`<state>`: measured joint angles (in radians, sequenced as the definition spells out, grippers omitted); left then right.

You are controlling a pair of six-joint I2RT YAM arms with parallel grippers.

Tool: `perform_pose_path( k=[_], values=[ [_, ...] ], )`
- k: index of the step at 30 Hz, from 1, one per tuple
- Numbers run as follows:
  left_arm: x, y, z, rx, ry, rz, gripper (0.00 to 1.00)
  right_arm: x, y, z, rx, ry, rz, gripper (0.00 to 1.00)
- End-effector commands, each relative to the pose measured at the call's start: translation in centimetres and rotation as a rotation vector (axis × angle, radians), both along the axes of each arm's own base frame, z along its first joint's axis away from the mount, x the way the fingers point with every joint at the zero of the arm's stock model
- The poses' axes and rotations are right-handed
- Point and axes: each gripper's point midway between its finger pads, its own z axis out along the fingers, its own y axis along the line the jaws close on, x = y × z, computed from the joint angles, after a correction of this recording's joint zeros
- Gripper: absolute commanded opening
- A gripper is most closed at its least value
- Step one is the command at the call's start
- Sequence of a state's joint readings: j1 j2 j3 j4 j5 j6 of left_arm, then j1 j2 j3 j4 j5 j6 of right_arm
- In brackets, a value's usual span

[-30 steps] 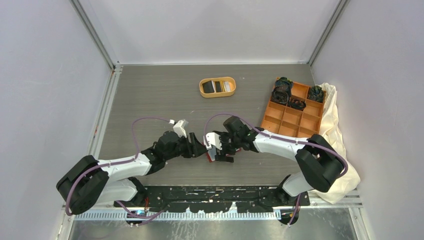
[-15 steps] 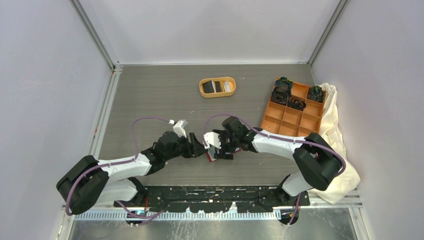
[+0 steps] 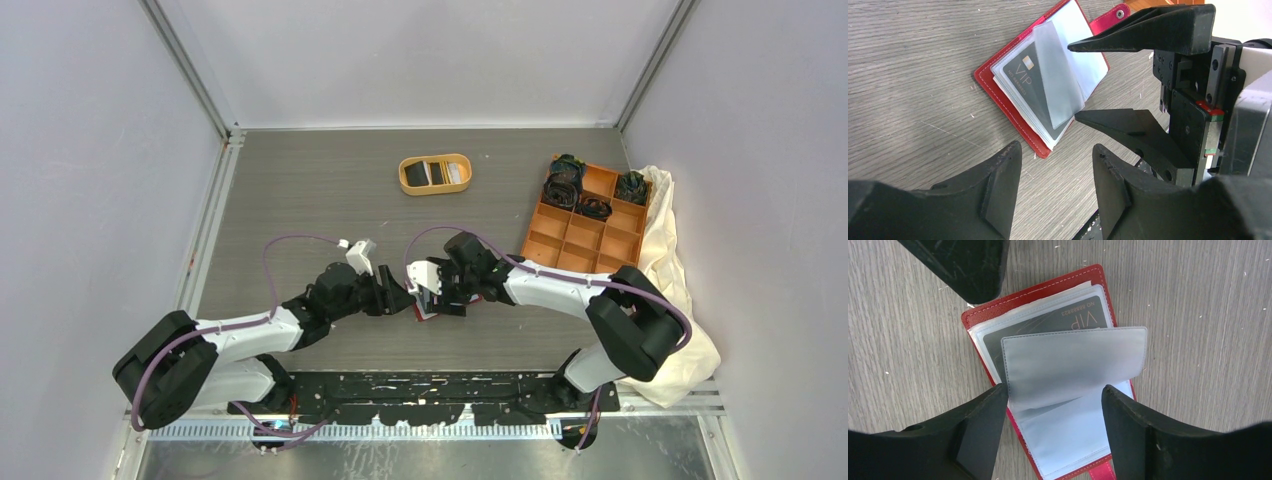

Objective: Put the credit cards into the card holder
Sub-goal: Open the card holder at the center of the board, then move the storage box to the center of the board.

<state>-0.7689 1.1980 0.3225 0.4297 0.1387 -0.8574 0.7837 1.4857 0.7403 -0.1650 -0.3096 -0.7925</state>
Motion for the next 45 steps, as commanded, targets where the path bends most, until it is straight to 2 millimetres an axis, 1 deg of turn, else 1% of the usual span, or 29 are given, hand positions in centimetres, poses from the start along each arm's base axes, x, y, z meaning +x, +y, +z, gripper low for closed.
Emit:
perform_pose_path(
  k=[1, 6, 7, 9, 10, 13, 17, 19, 23, 27, 29, 32, 35, 37, 39, 40, 41, 43, 45],
  values=[
    [1.1, -0.6, 1.9, -0.054, -0.059, 0.014, 0.54, 1.6, 1.0, 2.9, 0.077, -0.074, -0.033, 0.73],
    [2.3, -1.2, 2.7, -0.088, -0.063, 0.034, 0.51, 1.8, 0.8, 3.0, 0.083, -0.069, -0.049, 0.71],
    [2.6, -1.3, 2.8, -0.098, -0.059, 0.038, 0.47, 1.9, 0.7, 3.1, 0.084, -0.069, -0.054, 0.71],
    [3.4, -1.5, 2.8, -0.110, -0.044, 0.053, 0.33, 1.9, 0.6, 3.2, 0.087, -0.069, -0.058, 0.70],
    [3.7, -1.6, 2.6, -0.110, -0.034, 0.059, 0.28, 2.0, 0.5, 3.1, 0.087, -0.066, -0.060, 0.70],
    [4.7, -2.2, 2.1, -0.102, -0.014, 0.054, 0.21, 2.1, 0.3, 3.1, 0.089, -0.059, -0.069, 0.71],
    [5.4, -3.7, 2.0, -0.103, 0.001, 0.003, 0.17, 2.4, 0.0, 3.3, 0.097, -0.046, -0.086, 0.70],
    [5.6, -4.6, 1.8, -0.107, 0.013, -0.021, 0.17, 2.7, -0.4, 3.6, 0.105, -0.036, -0.101, 0.70],
    [6.1, -6.4, 1.4, -0.137, 0.045, -0.073, 0.16, 3.4, -1.7, 4.3, 0.143, 0.007, -0.142, 0.73],
    [6.3, -8.2, 1.2, -0.195, 0.075, -0.128, 0.16, 3.7, -3.4, 5.4, 0.195, 0.086, -0.188, 0.76],
    [6.4, -8.8, 0.4, -0.199, 0.104, -0.137, 0.16, 3.8, -4.3, 6.0, 0.216, 0.134, -0.211, 0.77],
    [6.5, -9.3, 0.0, -0.193, 0.110, -0.148, 0.16, 4.5, -5.2, 7.1, 0.266, 0.193, -0.266, 0.77],
    [6.6, -9.3, -0.7, -0.150, 0.114, -0.150, 0.16, 4.9, -5.6, 8.0, 0.329, 0.249, -0.313, 0.77],
    [6.8, -9.1, -0.9, -0.122, 0.101, -0.146, 0.16, 5.0, -5.5, 8.7, 0.385, 0.327, -0.355, 0.74],
    [7.0, -8.5, -0.6, -0.086, 0.062, -0.135, 0.16, 5.2, -5.3, 9.2, 0.424, 0.396, -0.385, 0.68],
    [7.3, -7.7, -0.6, -0.041, 0.036, -0.107, 0.17, 5.3, -5.4, 9.3, 0.428, 0.431, -0.408, 0.67],
    [7.7, -6.9, 0.8, -0.017, -0.018, -0.087, 0.17, 5.6, -5.5, 9.7, 0.432, 0.445, -0.425, 0.66],
    [8.2, -5.1, 2.5, 0.063, -0.112, -0.052, 0.19, 6.5, -6.0, 10.4, 0.414, 0.423, -0.467, 0.66],
    [8.8, -3.2, 4.9, 0.147, -0.231, -0.025, 0.23, 7.8, -7.0, 11.6, 0.391, 0.335, -0.520, 0.69]
  ],
)
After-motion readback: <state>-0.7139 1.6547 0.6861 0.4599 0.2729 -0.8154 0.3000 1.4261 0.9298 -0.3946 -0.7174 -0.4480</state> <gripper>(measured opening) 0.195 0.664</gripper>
